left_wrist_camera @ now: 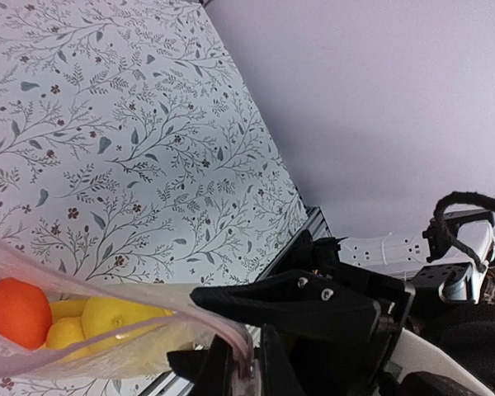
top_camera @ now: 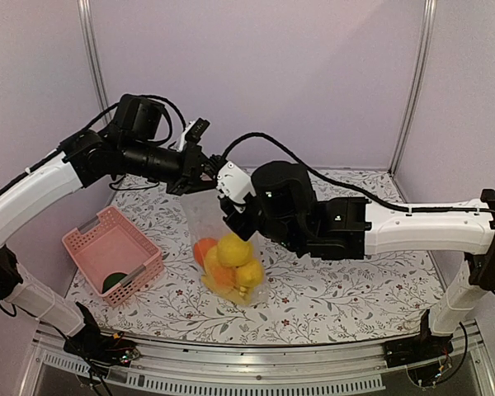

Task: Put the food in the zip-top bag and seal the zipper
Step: Pass from the left arm to the right, then pass from the right arm to the left, then pass from the left arm to the right, then hold the zipper from the zipper food storage bag, then hold the zipper food storage bag at the center of the board, then zip the zipper of the food storage bag.

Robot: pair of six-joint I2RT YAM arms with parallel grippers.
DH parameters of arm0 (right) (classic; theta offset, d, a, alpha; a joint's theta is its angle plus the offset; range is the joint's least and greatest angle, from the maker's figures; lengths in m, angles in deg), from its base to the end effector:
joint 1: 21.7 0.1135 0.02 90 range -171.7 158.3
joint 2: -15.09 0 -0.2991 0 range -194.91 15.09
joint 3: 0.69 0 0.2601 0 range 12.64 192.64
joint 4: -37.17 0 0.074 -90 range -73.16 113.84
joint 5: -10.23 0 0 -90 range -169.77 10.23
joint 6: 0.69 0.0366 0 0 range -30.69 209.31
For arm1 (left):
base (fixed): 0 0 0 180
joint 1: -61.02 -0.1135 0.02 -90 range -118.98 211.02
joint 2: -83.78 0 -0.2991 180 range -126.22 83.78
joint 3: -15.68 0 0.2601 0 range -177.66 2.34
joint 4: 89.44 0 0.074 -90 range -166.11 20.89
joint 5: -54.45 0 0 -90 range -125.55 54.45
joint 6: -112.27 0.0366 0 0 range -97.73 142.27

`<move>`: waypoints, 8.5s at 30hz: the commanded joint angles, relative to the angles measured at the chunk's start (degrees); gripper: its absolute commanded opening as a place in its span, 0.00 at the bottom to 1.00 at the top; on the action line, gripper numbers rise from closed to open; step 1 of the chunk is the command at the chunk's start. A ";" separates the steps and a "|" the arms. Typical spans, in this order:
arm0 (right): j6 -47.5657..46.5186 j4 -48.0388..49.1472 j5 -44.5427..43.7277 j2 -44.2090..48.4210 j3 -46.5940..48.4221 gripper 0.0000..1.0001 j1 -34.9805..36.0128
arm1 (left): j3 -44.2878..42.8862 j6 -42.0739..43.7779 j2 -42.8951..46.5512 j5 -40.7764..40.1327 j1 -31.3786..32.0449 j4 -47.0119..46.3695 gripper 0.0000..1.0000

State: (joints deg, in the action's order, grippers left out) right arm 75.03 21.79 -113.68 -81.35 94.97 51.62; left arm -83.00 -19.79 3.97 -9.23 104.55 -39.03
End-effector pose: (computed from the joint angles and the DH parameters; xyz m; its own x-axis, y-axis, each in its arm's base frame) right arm 0.1384 0.3906 0.3781 0.0807 -0.4437 -0.8925 -0.6411 0.6625 -0.3874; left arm 0.2094 -0.2213 0.4361 -0.8787 0.0065 -0.4774 0.4077 0.5306 -0.7431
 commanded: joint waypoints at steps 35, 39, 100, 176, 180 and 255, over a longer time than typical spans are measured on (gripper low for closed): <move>28.93 -7.16 78.39 9.46 -1.30 0.00 -20.73 | -3.36 47.42 8.13 6.63 1.66 4.30 0.74; 29.87 -7.20 79.83 8.84 -1.18 0.00 -20.73 | -3.43 47.34 6.05 6.14 2.96 4.44 0.74; 27.57 -4.58 62.27 13.35 -8.41 0.29 -16.74 | 2.11 39.77 2.99 4.17 5.32 3.04 0.00; 29.84 -2.04 60.43 18.07 -12.28 0.00 -16.92 | 0.49 43.60 1.39 8.11 3.65 3.29 0.00; 30.25 -1.76 59.61 18.55 -12.79 0.00 -17.05 | 0.87 43.76 2.04 7.70 3.03 3.61 0.00; 38.42 -21.26 20.08 29.13 -15.35 0.00 -29.98 | 10.50 45.25 10.31 6.63 -10.74 7.17 0.00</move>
State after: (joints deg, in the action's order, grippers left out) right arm 112.60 3.91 -84.22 -54.60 80.15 24.43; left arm -73.69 25.27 11.90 -2.54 96.33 -36.40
